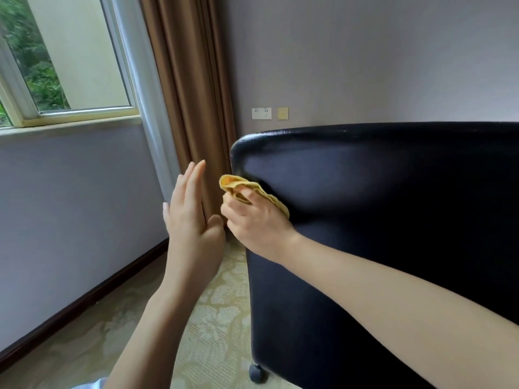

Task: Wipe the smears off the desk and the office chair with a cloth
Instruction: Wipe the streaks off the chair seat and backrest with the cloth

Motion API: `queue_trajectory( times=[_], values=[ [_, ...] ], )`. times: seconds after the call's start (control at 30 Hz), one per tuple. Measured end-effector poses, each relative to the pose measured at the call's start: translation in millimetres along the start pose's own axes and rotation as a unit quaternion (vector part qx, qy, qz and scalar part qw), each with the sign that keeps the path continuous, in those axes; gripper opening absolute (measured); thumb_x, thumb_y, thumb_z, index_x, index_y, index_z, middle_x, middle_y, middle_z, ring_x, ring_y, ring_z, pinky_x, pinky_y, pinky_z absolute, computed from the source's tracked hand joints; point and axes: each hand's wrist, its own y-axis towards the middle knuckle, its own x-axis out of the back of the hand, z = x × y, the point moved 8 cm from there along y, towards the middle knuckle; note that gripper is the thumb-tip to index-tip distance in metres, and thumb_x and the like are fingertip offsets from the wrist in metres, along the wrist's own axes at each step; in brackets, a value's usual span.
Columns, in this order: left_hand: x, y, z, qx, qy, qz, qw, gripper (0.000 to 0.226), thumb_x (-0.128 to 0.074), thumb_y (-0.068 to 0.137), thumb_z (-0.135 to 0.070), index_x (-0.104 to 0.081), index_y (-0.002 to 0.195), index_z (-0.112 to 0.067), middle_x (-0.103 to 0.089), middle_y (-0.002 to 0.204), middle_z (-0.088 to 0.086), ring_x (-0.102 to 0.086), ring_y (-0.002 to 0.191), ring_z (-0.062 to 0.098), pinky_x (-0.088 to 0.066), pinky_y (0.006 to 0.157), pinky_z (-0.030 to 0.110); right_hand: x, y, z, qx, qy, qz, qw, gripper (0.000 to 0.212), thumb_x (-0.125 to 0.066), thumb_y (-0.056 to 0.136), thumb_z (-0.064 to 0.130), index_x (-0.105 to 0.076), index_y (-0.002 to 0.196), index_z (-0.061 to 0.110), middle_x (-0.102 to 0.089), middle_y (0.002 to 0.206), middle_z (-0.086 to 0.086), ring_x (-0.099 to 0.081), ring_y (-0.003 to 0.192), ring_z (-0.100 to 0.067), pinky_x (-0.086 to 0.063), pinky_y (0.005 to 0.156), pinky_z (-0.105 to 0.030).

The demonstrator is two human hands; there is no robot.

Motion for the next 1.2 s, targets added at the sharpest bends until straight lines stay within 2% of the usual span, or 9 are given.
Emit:
queue_trajectory(
  times=[0.17, 0.33, 0.43, 0.53, 0.73, 0.87, 1.0, 1.1, 1.2],
  values=[
    [-24.5, -13.1, -16.2, -0.015, 0.031, 0.053, 0.998, 0.089, -0.048, 0.075, 0.019, -0.023, 0.149, -0.025, -0.013, 0.158, -0.006, -0.006, 0.147, 0.012, -0.008, 0.118, 0.051, -29.4, -45.6, 32.3, 0.028, 0.047, 0.020, 0.998, 0.029, -0.064, 0.078, 0.044, -0.073, 0.104, 0.034, -0.062, 0.125, 0.011, -0.052, 0.123, -0.009, -0.039, 0.105, -0.030],
    [-62.6, -49.7, -34.8, -0.071, 0.094, 0.122, 0.985, 0.101, -0.046, 0.074, 0.019, 0.001, 0.141, -0.040, 0.014, 0.150, -0.021, 0.014, 0.144, 0.005, 0.015, 0.114, 0.036, -59.6, -127.2, 75.9, 0.120, 0.044, 0.096, 0.987, 0.045, -0.049, 0.093, 0.035, -0.050, 0.137, 0.025, -0.037, 0.149, 0.006, -0.033, 0.138, -0.016, -0.022, 0.114, -0.036],
    [-86.1, -73.4, -39.5, -0.100, 0.129, 0.170, 0.972, 0.102, -0.046, 0.079, 0.014, 0.015, 0.139, -0.041, 0.033, 0.144, -0.022, 0.033, 0.136, -0.001, 0.025, 0.106, 0.028, -66.5, -183.4, 81.4, 0.157, 0.067, 0.150, 0.974, 0.039, -0.065, 0.082, 0.039, -0.065, 0.119, 0.029, -0.052, 0.137, 0.011, -0.048, 0.127, -0.011, -0.034, 0.108, -0.032],
    [-100.5, -84.6, -40.5, -0.101, 0.144, 0.199, 0.964, 0.102, -0.046, 0.082, 0.011, 0.017, 0.143, -0.040, 0.042, 0.138, -0.023, 0.038, 0.133, 0.002, 0.028, 0.103, 0.028, -68.8, -238.3, 77.4, 0.186, 0.049, 0.166, 0.967, 0.026, -0.074, 0.075, 0.034, -0.073, 0.101, 0.030, -0.061, 0.124, 0.015, -0.057, 0.114, -0.007, -0.042, 0.102, -0.027],
    [-116.9, -93.5, -69.9, -0.116, 0.154, 0.210, 0.959, 0.095, -0.044, 0.082, 0.009, 0.006, 0.151, -0.032, 0.041, 0.139, -0.021, 0.041, 0.131, 0.006, 0.026, 0.105, 0.034, -45.2, -300.4, 19.5, 0.211, 0.014, 0.134, 0.968, 0.016, -0.064, 0.083, 0.025, -0.073, 0.095, 0.031, -0.062, 0.120, 0.016, -0.060, 0.108, -0.007, -0.041, 0.100, -0.028],
    [-119.4, -96.1, -99.4, -0.148, 0.140, 0.191, 0.960, 0.090, -0.045, 0.081, 0.009, -0.002, 0.152, -0.027, 0.032, 0.144, -0.017, 0.034, 0.134, 0.009, 0.021, 0.108, 0.039, -8.8, -301.8, -39.8, 0.148, -0.003, 0.068, 0.987, 0.038, -0.044, 0.089, 0.007, -0.073, 0.098, 0.030, -0.063, 0.121, 0.015, -0.061, 0.110, -0.009, -0.037, 0.101, -0.031],
    [-121.5, -97.3, -124.9, -0.176, 0.131, 0.180, 0.959, 0.088, -0.045, 0.082, 0.008, -0.005, 0.152, -0.026, 0.026, 0.149, -0.014, 0.028, 0.140, 0.014, 0.021, 0.107, 0.039, 36.5, -293.3, -98.5, 0.079, 0.002, -0.008, 0.997, 0.034, -0.046, 0.094, 0.008, -0.073, 0.104, 0.027, -0.065, 0.119, 0.011, -0.063, 0.109, -0.013, -0.050, 0.094, -0.032],
    [-121.3, -93.7, -139.5, -0.176, 0.126, 0.174, 0.961, 0.087, -0.045, 0.082, 0.007, -0.006, 0.152, -0.024, 0.018, 0.158, -0.006, 0.022, 0.144, 0.019, 0.017, 0.110, 0.045, 68.3, -278.4, -133.5, 0.029, -0.027, -0.064, 0.997, 0.033, -0.047, 0.096, 0.008, -0.073, 0.106, 0.027, -0.065, 0.119, 0.011, -0.064, 0.107, -0.014, -0.049, 0.091, -0.034],
    [-116.5, -81.0, -157.2, -0.188, 0.126, 0.154, 0.962, 0.086, -0.045, 0.081, 0.007, -0.007, 0.152, -0.023, 0.014, 0.159, -0.003, 0.019, 0.145, 0.019, 0.013, 0.112, 0.049, 103.8, -257.7, -165.6, -0.034, -0.040, -0.136, 0.989, 0.025, -0.062, 0.090, 0.009, -0.074, 0.104, 0.026, -0.067, 0.116, 0.008, -0.065, 0.106, -0.017, -0.042, 0.091, -0.036]
  ],
)
